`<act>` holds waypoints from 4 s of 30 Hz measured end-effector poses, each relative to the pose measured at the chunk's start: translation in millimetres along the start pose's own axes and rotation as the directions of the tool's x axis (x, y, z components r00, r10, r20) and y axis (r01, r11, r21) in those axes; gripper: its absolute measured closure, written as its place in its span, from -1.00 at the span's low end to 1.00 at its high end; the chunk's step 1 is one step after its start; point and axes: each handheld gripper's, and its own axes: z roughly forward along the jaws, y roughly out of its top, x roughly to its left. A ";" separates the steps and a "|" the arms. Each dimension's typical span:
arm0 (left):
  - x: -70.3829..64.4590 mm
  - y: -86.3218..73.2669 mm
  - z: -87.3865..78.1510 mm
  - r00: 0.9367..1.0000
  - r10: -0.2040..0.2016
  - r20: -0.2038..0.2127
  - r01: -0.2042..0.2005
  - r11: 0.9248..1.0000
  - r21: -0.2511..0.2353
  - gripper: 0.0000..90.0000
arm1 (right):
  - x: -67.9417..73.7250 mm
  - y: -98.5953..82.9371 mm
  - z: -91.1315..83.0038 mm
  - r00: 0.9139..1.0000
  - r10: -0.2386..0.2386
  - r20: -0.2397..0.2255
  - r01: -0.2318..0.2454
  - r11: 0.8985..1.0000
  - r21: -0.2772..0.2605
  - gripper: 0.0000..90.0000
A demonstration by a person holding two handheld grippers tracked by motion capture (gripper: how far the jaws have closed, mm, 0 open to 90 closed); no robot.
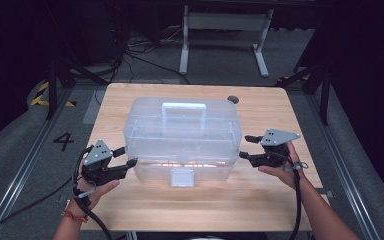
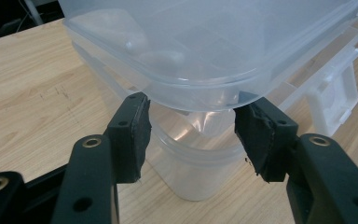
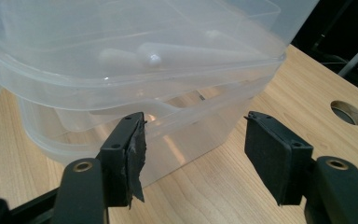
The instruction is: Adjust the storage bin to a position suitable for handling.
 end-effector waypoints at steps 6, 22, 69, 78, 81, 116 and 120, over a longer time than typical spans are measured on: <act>0.0 0.0 0.4 1.000 0.018 -0.003 -0.018 1.000 0.001 0.01 | 3.9 1.9 1.3 1.000 0.005 0.011 -0.004 0.999 -0.052 -0.13; -2.7 -1.2 4.7 0.999 0.045 -0.012 -0.044 0.999 0.014 -0.02 | 4.4 4.4 -4.3 0.998 0.033 0.045 -0.027 0.990 -0.136 -0.05; 19.0 -56.8 2.4 0.996 -0.013 -0.091 0.033 0.975 0.220 -0.23 | 13.6 54.9 -1.4 0.948 0.091 0.304 0.021 0.938 -0.345 0.49; 19.4 -65.7 14.6 0.997 -0.016 -0.073 0.034 0.964 0.263 -0.26 | 10.8 61.9 1.2 0.936 0.071 0.346 0.062 0.931 -0.359 0.44; 17.0 -67.1 19.2 0.998 -0.003 -0.060 0.020 0.960 0.281 -0.28 | 5.5 65.3 1.4 0.936 0.082 0.343 0.053 0.929 -0.367 0.46; 25.9 -90.2 23.5 0.998 -0.026 -0.053 0.038 0.970 0.241 -0.55 | -24.5 102.7 14.3 0.895 0.150 0.420 0.011 0.934 -0.358 0.66; 25.9 -90.2 23.5 0.998 -0.026 -0.054 0.038 0.970 0.241 -0.56 | -30.7 108.7 16.5 0.894 0.142 0.426 0.015 0.938 -0.346 0.66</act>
